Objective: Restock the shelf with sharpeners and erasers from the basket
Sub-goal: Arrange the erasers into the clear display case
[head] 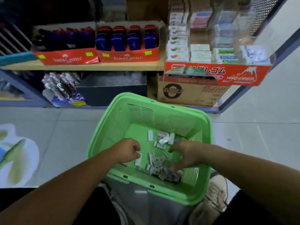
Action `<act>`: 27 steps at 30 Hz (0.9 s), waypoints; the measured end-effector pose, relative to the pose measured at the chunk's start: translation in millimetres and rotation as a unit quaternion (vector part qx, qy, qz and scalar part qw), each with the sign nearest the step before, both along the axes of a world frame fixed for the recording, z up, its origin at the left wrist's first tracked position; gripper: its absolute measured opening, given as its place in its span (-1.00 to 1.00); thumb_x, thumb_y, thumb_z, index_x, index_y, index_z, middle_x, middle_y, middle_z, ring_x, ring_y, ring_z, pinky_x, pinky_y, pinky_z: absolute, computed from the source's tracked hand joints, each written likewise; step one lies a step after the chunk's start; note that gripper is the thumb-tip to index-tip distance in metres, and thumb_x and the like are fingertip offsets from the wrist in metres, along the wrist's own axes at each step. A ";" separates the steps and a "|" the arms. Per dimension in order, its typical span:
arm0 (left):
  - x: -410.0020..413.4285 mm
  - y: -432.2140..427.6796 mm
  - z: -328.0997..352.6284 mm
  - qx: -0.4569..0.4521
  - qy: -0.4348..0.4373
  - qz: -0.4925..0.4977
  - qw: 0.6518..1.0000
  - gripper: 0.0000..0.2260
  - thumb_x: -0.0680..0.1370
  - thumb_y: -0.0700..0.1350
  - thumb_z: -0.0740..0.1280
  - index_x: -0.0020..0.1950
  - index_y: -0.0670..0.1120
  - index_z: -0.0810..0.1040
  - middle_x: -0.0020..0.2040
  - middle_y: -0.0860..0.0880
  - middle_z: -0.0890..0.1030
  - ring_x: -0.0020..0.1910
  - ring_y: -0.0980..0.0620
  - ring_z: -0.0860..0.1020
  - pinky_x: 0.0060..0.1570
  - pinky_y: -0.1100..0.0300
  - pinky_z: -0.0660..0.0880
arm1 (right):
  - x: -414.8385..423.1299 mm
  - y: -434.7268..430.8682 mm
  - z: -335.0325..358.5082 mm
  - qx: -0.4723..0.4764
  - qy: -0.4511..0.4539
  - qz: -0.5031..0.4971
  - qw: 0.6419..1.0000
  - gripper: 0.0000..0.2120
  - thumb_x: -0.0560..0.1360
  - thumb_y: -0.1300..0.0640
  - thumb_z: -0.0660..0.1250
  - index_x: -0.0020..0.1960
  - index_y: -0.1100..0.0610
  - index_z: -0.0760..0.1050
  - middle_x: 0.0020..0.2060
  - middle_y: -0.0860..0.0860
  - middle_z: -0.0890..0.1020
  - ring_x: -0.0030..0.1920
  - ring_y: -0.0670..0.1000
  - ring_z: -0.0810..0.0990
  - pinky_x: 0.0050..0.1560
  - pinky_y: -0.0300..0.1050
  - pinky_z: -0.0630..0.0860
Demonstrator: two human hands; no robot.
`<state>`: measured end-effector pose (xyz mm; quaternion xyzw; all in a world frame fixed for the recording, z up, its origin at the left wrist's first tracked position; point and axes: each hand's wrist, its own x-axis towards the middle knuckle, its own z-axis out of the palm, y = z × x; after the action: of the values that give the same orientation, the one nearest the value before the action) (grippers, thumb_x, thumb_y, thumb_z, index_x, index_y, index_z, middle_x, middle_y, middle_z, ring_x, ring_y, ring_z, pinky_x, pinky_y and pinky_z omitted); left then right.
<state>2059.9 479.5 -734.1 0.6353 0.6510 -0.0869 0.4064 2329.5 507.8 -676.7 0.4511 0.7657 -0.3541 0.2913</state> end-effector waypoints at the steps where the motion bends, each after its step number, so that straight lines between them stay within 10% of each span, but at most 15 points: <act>1: -9.6 -2.6 -3.5 -0.014 0.013 -0.003 1.000 -0.68 0.50 0.02 0.54 0.21 -0.05 0.68 0.08 -0.03 0.71 0.03 0.01 0.64 0.04 0.23 0.53 | -10.8 -0.7 -15.5 -0.021 -0.001 -0.027 0.999 -0.17 0.45 -0.32 0.49 0.61 -0.08 0.29 0.59 0.08 0.34 0.53 0.15 0.37 0.52 0.08 0.35; 10: -20.4 -28.1 -20.8 -0.129 0.024 -0.030 0.991 -0.44 0.49 0.03 0.55 0.44 -0.04 0.51 0.41 -0.07 0.54 0.31 -0.07 0.55 0.31 0.11 0.48 | -63.9 -31.8 -113.9 -0.037 -0.068 -0.081 0.994 0.07 0.27 -0.51 0.48 0.64 -0.26 0.10 0.67 0.09 0.02 0.62 0.35 0.07 0.51 0.56 0.08; 19: -19.6 4.6 -56.7 -0.076 0.107 -0.113 0.985 -0.04 0.37 0.23 0.59 0.64 0.05 0.21 0.64 -0.15 0.16 0.55 -0.24 0.27 0.52 -0.10 0.29 | -46.9 -28.9 -128.7 -0.168 0.017 -0.142 0.975 0.01 0.16 -0.23 0.72 0.51 -0.15 0.36 0.42 -0.05 0.51 0.33 0.11 0.52 0.43 0.14 0.46; 27: -6.5 -37.3 -87.9 -0.179 0.023 -0.040 0.983 -0.21 0.22 0.18 0.70 0.35 0.07 0.43 0.37 -0.07 0.33 0.12 -0.08 0.53 0.09 0.01 0.58 | -36.5 -43.0 -130.2 -0.285 -0.030 -0.144 0.947 0.07 -0.13 -0.29 0.70 0.36 -0.32 0.43 0.40 -0.07 0.51 0.26 0.13 0.56 0.28 0.19 0.58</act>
<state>2053.3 442.2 -822.0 0.5755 0.6081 -0.2331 0.4947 2293.0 464.8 -806.9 0.4655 0.5507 -0.5819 0.3761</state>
